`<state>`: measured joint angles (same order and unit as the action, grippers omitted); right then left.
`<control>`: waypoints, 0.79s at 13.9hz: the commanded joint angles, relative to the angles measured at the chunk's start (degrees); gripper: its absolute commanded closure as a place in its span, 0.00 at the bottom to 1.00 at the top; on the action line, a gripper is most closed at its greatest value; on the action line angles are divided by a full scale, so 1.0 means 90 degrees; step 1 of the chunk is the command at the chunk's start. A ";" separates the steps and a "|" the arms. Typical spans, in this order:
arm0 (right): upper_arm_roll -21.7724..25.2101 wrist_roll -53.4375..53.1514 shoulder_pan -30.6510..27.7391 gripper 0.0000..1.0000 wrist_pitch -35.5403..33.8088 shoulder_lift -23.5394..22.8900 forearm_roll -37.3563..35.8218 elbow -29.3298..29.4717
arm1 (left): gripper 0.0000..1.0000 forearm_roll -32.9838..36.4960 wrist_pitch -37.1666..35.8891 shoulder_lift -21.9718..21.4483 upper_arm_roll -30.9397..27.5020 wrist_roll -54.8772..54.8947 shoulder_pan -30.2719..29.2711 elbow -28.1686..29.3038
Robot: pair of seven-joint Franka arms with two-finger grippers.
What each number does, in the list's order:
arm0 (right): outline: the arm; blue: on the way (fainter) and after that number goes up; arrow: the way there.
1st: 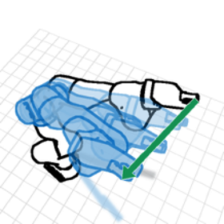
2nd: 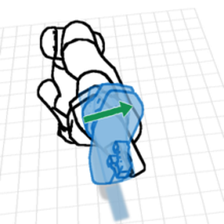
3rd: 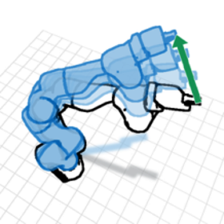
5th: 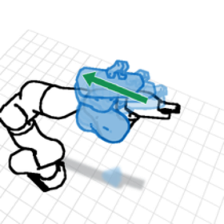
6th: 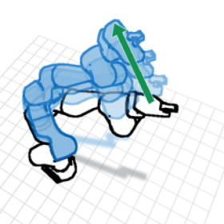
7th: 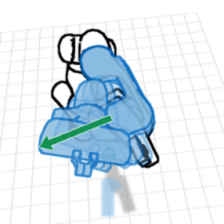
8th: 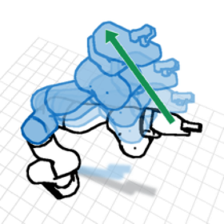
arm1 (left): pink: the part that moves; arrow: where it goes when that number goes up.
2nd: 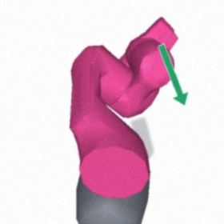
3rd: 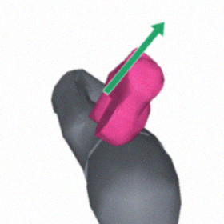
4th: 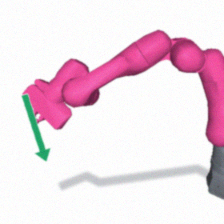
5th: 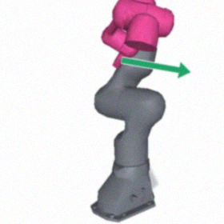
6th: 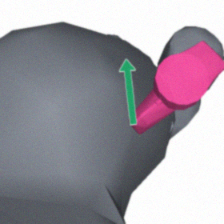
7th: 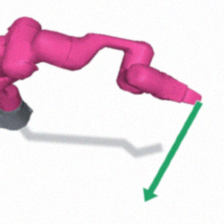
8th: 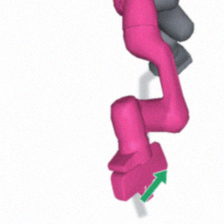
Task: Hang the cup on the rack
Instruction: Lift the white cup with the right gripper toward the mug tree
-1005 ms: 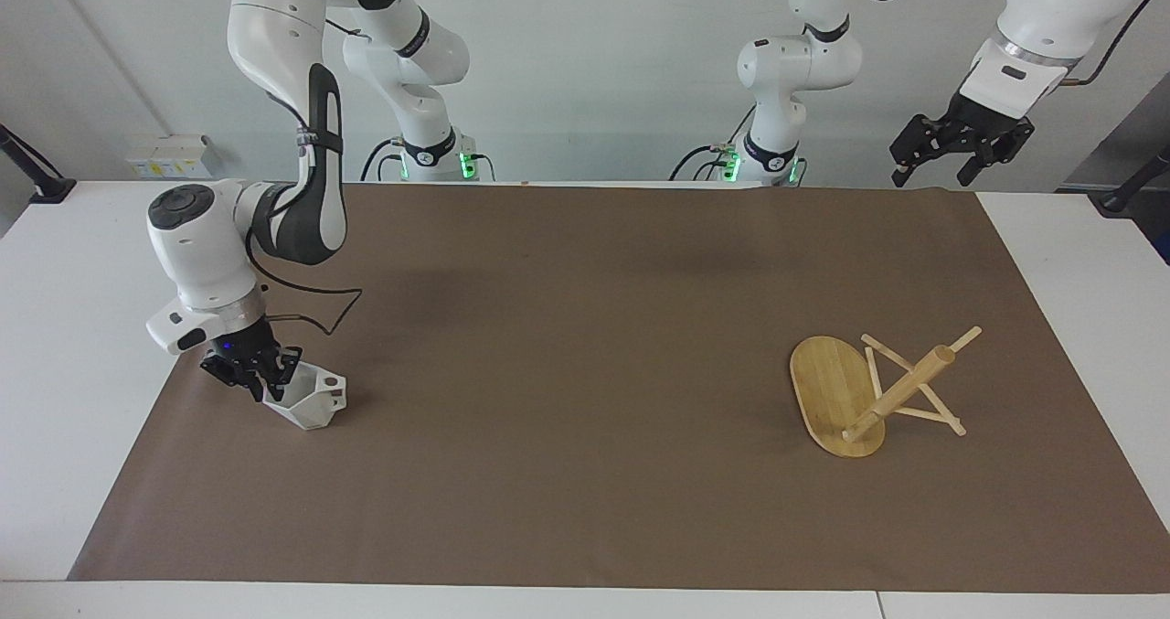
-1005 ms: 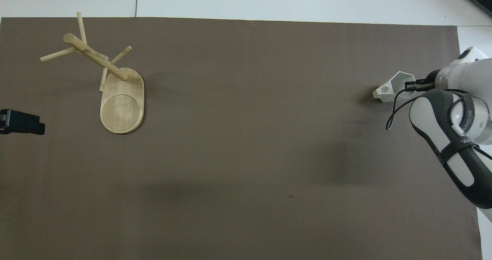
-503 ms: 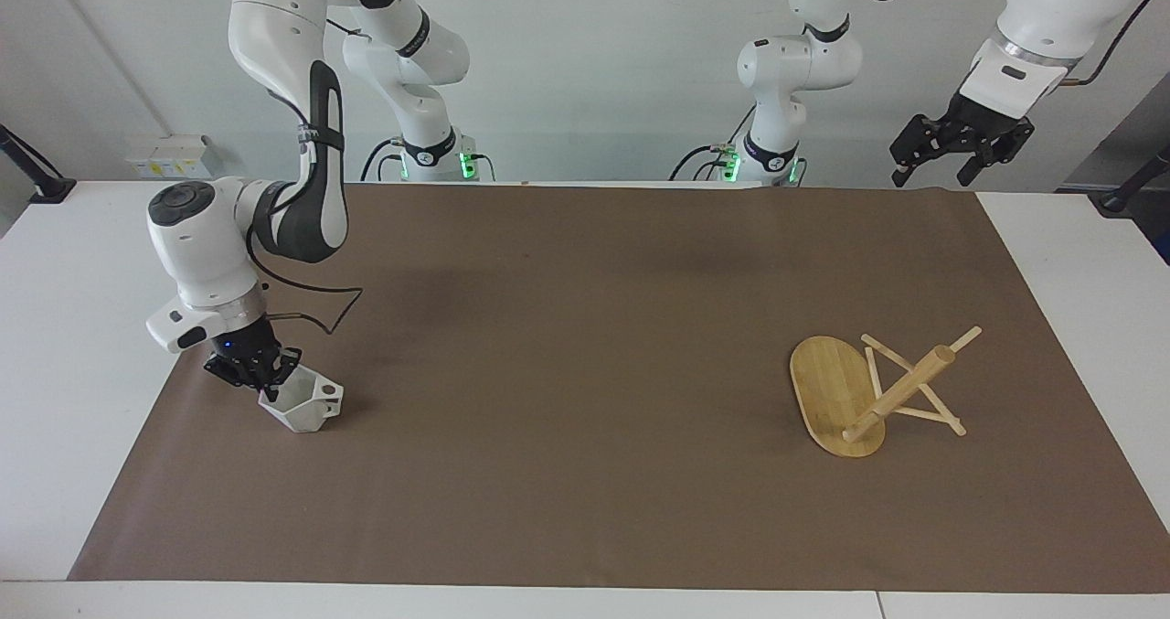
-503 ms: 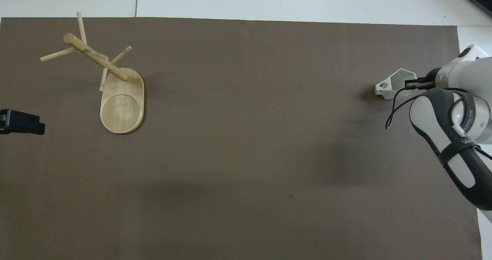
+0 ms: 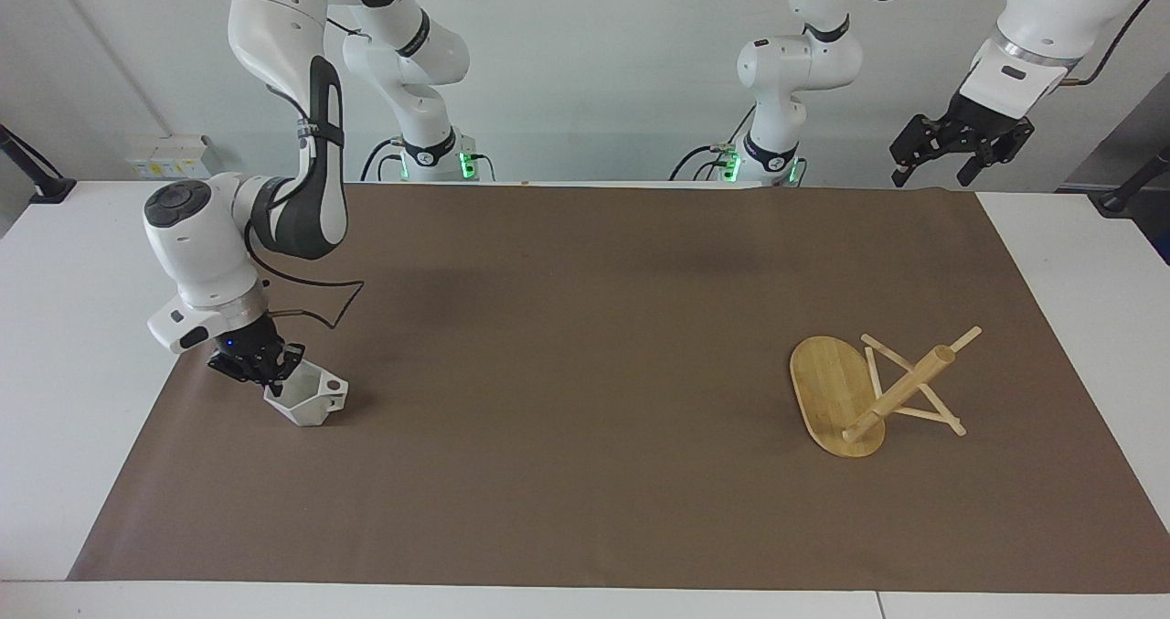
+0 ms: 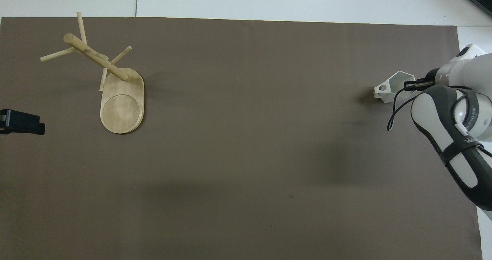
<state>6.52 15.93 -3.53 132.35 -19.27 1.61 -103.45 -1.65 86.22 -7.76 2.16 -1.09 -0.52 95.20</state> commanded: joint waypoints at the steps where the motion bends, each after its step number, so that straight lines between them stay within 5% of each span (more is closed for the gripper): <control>1: -0.0206 -0.0051 -0.0018 1.00 -0.0972 0.0236 0.0045 0.0400 | 0.00 0.0115 -0.0029 -0.0173 0.0043 -0.0035 -0.0049 0.0154; 4: -0.0490 -0.0061 -0.0018 1.00 -0.1413 0.0529 0.0219 0.0420 | 0.00 0.0115 -0.0029 -0.0164 0.0043 -0.0035 -0.0049 0.0154; 11: -0.1085 -0.0274 0.0001 1.00 -0.2147 0.0940 0.2436 0.0430 | 0.00 0.0115 -0.0097 -0.0183 0.0072 -0.0064 -0.0001 0.0154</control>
<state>-1.19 15.54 -3.16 114.29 -12.68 20.08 -99.31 -1.65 86.11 -7.76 2.54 -1.09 -0.49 95.20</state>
